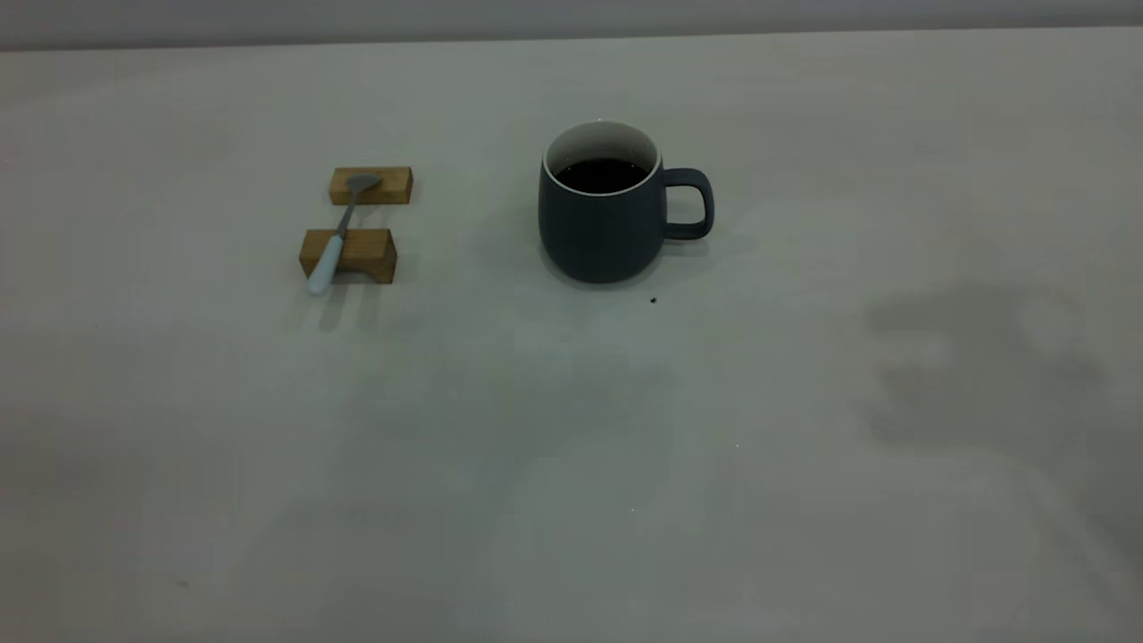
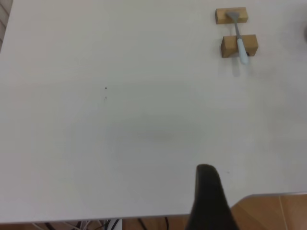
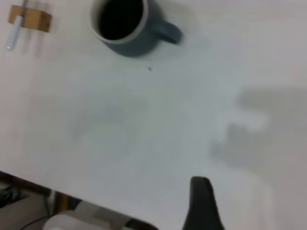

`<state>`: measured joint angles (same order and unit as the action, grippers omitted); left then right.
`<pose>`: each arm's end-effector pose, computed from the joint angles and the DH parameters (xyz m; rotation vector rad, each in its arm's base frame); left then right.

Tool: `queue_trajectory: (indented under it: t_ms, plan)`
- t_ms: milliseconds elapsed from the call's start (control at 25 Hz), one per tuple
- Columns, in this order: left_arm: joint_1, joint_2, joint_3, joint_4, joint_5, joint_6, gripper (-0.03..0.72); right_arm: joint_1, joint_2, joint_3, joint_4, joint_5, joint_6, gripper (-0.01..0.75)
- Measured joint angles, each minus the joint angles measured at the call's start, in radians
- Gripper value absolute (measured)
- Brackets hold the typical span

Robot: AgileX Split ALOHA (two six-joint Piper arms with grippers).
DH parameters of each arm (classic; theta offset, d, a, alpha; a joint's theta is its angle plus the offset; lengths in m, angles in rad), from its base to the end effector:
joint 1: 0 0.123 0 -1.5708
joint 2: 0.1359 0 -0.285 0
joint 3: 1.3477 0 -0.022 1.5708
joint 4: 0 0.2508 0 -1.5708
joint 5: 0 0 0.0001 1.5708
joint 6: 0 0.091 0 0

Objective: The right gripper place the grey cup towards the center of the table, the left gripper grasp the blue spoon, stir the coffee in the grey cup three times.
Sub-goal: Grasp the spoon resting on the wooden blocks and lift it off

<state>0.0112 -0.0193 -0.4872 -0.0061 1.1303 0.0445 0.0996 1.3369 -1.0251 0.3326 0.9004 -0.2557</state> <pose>-0.0093 -0.0006 0.2681 0.0357 2.1072 0.0260 0.2579 0.0492 0.2939 -0.2738 2.6407 0.3627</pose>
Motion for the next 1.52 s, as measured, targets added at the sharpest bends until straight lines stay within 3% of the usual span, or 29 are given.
queue_trajectory:
  t_ms: [360, 720, 920, 1120, 1520]
  plan:
    - [0.000, 0.000, 0.000, 0.000, 0.000, 0.000, 0.575, -0.006, -0.506, 0.353, -0.255, 0.139, 0.243, 0.592]
    - [0.000, 0.000, 0.000, 0.000, 0.000, 0.001, 0.575, -0.006, -0.839, 0.545, -0.358, 0.206, 0.284, 0.592]
    - [0.000, 0.000, 0.000, 0.000, 0.000, 0.001, 0.575, -0.031, -1.007, 0.556, -0.363, 0.210, 0.288, 0.592]
    - [0.000, 0.000, 0.000, 0.000, 0.000, 0.001, 0.575, -0.108, -1.219, 0.556, -0.370, 0.217, 0.294, 0.592]
    - [0.000, 0.000, 0.000, 0.000, 0.000, 0.001, 0.575, -0.111, -1.316, 0.556, -0.378, 0.226, 0.296, 0.592]
